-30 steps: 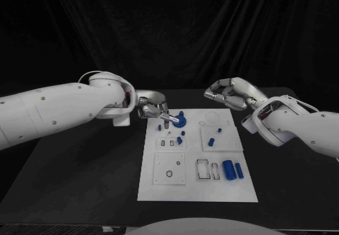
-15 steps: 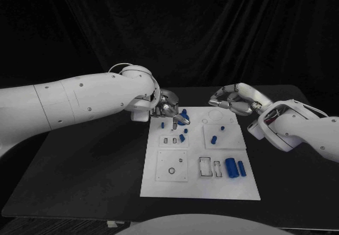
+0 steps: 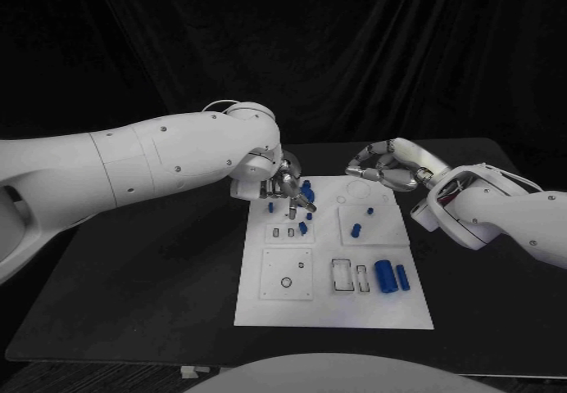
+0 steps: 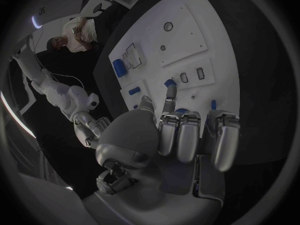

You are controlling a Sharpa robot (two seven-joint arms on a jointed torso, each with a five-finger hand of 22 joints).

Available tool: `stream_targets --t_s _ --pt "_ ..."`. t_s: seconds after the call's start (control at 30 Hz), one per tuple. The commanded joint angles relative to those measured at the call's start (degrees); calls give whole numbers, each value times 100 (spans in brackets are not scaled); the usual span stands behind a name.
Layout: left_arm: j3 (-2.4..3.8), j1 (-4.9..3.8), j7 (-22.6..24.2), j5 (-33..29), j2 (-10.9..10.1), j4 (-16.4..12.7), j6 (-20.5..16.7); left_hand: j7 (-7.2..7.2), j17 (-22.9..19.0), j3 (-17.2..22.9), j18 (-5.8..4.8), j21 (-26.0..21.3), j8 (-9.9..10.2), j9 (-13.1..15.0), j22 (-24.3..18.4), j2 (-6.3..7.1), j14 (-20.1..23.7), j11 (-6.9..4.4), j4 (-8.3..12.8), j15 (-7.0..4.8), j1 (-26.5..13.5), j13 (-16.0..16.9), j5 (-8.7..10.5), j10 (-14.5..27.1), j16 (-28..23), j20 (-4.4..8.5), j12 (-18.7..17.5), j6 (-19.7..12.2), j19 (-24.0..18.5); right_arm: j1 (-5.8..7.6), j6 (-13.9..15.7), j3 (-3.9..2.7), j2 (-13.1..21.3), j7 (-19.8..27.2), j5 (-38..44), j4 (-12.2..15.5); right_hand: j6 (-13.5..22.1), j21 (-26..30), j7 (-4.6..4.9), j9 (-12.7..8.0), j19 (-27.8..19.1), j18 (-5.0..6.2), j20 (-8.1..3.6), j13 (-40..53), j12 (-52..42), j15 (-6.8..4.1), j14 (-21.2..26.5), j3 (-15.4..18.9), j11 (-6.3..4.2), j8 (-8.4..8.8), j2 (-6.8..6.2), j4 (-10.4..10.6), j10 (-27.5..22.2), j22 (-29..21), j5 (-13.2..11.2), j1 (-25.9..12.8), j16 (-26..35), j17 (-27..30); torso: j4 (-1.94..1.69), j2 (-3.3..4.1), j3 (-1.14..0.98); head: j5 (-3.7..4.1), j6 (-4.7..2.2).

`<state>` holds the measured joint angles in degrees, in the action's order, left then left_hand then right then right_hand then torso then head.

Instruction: Assemble the parts on the task board

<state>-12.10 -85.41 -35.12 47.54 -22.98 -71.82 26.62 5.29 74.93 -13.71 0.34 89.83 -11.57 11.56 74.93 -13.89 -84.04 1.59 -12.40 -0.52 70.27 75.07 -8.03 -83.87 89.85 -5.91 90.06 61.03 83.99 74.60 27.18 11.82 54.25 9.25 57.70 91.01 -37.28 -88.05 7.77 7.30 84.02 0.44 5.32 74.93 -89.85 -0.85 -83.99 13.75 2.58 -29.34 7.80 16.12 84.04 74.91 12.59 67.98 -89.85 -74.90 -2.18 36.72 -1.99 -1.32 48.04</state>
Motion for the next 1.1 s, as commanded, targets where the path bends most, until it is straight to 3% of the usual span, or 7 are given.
stream_targets --t_s 0.03,0.13,0.4,0.47,0.7,1.03,1.1 --pt "5 3 -545 -188 104 151 491 7 1507 13 -34 17 65 2 1507 24 -596 -18 -48 -52 -116 1493 38 -613 15 42 -6 32 601 -20 -50 -3 -16 -113 16 -8 39 31 5 -9 416 32 46 1507 -15 25 -601 32 17 5 19 -7 596 1409 -10 60 -15 -1510 14 -17 -20 -36 14" --pt "5 14 -641 -191 185 273 550 8 1507 27 -34 17 94 -1 1507 28 -596 -19 -73 -57 -171 1493 33 -613 15 47 -6 37 601 -29 -51 -3 -31 -111 16 -17 49 43 4 -13 406 36 45 1507 -15 23 -601 38 16 10 19 -6 596 1403 8 80 -15 -1510 23 -29 -32 -60 45" --pt "4 56 -717 -193 310 394 325 -16 1507 168 -34 17 181 -2 1507 135 -596 -49 52 -90 -113 1493 -98 -613 15 78 -6 90 601 -58 -106 -3 -40 -127 16 -16 60 84 2 -18 373 50 44 1507 -15 22 -601 47 14 13 17 -4 596 1385 29 101 -15 -1510 29 -26 -20 -85 102" --pt "4 71 -721 -193 331 411 312 -16 1507 178 -34 17 193 -3 1507 162 -596 -51 69 -96 -107 1493 -70 -613 15 83 -6 95 601 -61 -122 -3 -47 -132 16 -19 60 88 2 -18 370 51 44 1507 -15 22 -601 48 14 13 16 -3 596 1383 30 102 -15 -1510 32 -47 -33 -94 140" --pt "4 210 -654 -193 436 544 189 2 1507 241 -34 17 281 -27 1507 180 -596 -46 97 -101 -107 1493 -47 -613 15 93 -6 37 601 -69 -133 -3 -69 -123 16 -27 63 98 1 -19 361 55 43 1507 -15 22 -601 52 13 14 16 0 596 1379 32 102 -15 -1510 18 -64 -36 -79 196" --pt "4 394 -675 -193 549 799 6 -3 1507 315 -34 17 317 -31 1507 208 -596 -48 149 -103 -81 1493 -140 -613 15 96 -6 67 601 -77 -112 -3 -44 -40 16 -34 66 99 -5 -26 362 54 39 1507 -15 17 -601 79 7 9 1 -4 596 1379 107 163 -15 -1510 37 -90 -54 -107 196" --pt "4 429 -675 -193 571 863 -9 -6 1507 324 -34 17 319 -31 1507 217 -596 -51 159 -106 -77 1493 -147 -613 15 97 -6 78 601 -87 -109 -3 -46 -25 16 -39 65 104 -5 -27 357 56 38 1507 -15 17 -601 82 7 8 -1 -4 596 1377 114 170 -15 -1510 32 -84 -47 -112 196"
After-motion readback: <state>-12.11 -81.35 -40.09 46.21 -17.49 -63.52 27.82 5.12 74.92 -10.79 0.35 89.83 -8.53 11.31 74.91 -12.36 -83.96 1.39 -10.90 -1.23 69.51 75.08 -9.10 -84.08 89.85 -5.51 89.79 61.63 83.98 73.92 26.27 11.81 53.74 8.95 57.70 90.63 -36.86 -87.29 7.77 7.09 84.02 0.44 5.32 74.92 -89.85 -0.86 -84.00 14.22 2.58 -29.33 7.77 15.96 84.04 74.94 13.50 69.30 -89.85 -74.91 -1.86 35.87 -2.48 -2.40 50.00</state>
